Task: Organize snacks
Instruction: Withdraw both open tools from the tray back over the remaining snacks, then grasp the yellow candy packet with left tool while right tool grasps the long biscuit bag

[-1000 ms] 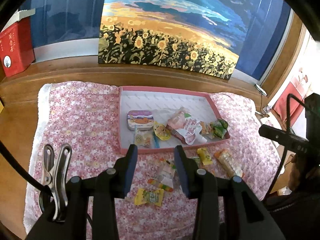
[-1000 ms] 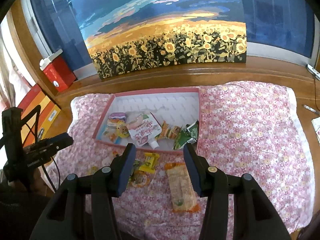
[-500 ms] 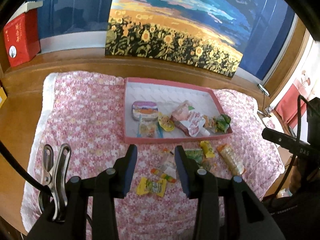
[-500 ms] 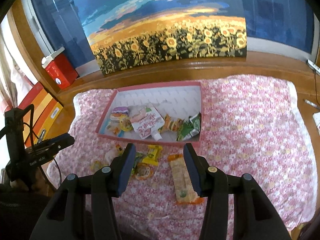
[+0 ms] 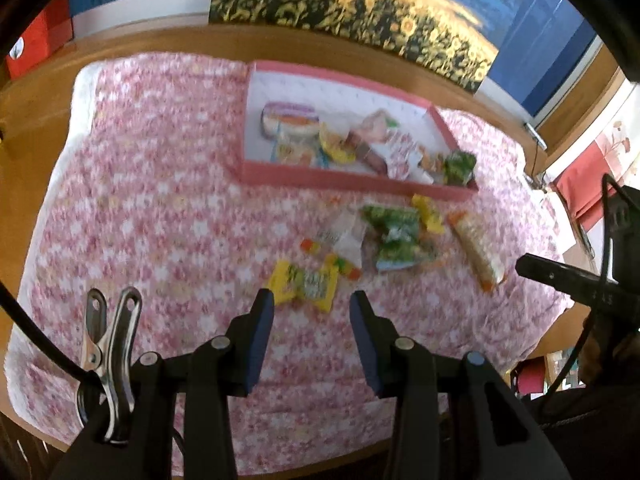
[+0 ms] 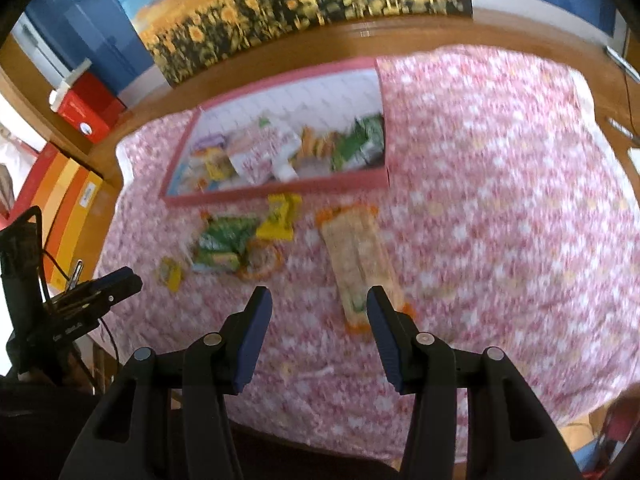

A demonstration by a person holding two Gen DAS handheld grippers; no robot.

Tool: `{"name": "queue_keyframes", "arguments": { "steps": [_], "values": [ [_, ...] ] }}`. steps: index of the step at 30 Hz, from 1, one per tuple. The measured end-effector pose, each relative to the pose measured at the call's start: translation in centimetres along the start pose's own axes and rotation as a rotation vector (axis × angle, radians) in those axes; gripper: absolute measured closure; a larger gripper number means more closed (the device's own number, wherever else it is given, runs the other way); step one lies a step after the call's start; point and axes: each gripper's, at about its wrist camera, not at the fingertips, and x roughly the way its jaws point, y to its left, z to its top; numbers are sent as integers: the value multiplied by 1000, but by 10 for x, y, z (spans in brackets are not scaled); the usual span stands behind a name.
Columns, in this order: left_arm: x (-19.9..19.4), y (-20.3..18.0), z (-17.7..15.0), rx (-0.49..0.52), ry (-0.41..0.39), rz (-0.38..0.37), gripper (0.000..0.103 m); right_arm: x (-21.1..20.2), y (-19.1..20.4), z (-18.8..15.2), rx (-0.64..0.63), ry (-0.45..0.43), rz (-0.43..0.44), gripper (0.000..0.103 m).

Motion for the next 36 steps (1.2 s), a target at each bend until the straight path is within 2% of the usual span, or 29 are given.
{"name": "queue_keyframes", "arguments": {
  "steps": [2,9,11,13,14,20,24,26,28,36],
  "values": [
    [1,2,-1,-8,10,1,62,1,1,-4,-3,13,-6,52],
    [-8,-3,10,18,-33,-21,61,-12,0,-2,6,-41,-9,52],
    [-6,-2,14,19,-33,-39,53,-16,-1,-1,11,-58,-9,52],
    [1,1,17,15,-11,-60,42,-20,-3,0,17,-72,-8,52],
    [7,2,18,17,5,-67,40,-21,-5,0,22,-77,-9,52],
    [45,-1,19,78,98,37,40,-25,-15,0,57,-96,-14,52],
    [55,-6,20,115,88,71,40,-30,-23,-1,81,-109,-26,52],
    [57,-7,22,113,83,72,42,-31,-26,-1,90,-114,-30,52],
    [56,-4,24,102,73,79,59,-31,-28,-1,100,-115,-28,52],
    [38,5,17,76,46,60,64,-21,-26,2,94,-85,9,52]
  ]
}}
